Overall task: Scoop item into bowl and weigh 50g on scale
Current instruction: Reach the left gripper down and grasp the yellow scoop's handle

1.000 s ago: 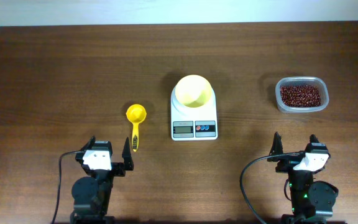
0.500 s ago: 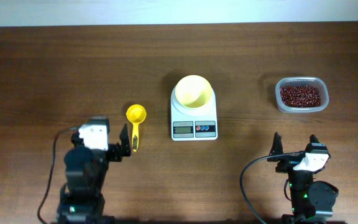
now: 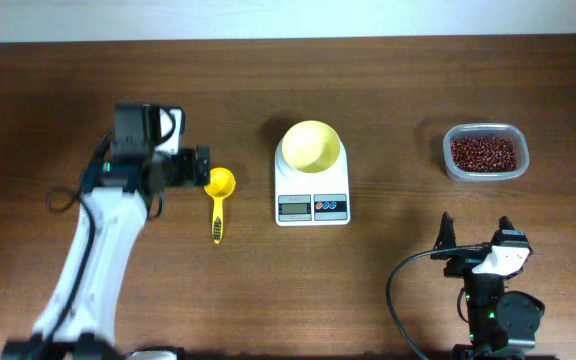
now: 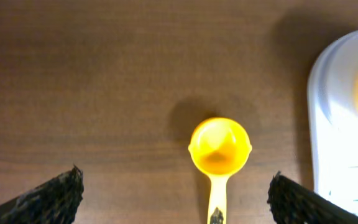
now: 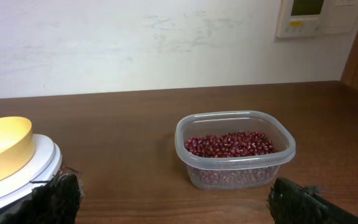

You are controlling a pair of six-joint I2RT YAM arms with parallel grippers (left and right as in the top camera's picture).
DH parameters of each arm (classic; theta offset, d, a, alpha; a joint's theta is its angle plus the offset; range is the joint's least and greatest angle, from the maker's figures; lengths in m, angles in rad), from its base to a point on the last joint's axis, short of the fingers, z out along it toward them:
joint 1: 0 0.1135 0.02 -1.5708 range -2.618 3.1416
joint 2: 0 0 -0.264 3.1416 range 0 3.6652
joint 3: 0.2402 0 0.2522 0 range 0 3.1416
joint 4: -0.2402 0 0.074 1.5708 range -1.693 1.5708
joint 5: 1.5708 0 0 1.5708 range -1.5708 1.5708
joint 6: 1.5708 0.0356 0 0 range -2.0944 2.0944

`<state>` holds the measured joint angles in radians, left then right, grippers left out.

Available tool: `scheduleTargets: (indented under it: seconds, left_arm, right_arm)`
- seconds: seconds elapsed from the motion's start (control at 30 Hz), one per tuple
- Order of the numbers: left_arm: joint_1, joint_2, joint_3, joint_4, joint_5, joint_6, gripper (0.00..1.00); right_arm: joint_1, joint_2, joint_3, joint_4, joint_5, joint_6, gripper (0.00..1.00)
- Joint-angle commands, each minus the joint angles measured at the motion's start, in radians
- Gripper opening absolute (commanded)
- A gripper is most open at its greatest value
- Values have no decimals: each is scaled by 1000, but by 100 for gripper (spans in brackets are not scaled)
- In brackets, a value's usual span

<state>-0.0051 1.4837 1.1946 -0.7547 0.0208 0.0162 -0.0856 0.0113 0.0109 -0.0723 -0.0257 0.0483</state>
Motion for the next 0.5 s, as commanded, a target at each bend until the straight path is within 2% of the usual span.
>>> scheduleTargets:
  seconds: [0.0,0.47]
  left_arm:
    - [5,142,101,-56,-1,14,99]
    - [0,370,102,-84,54,15,98]
  right_arm:
    - [7,-8,-5,-4,5,2,99]
    - [7,-8,-5,-4,5,2,99]
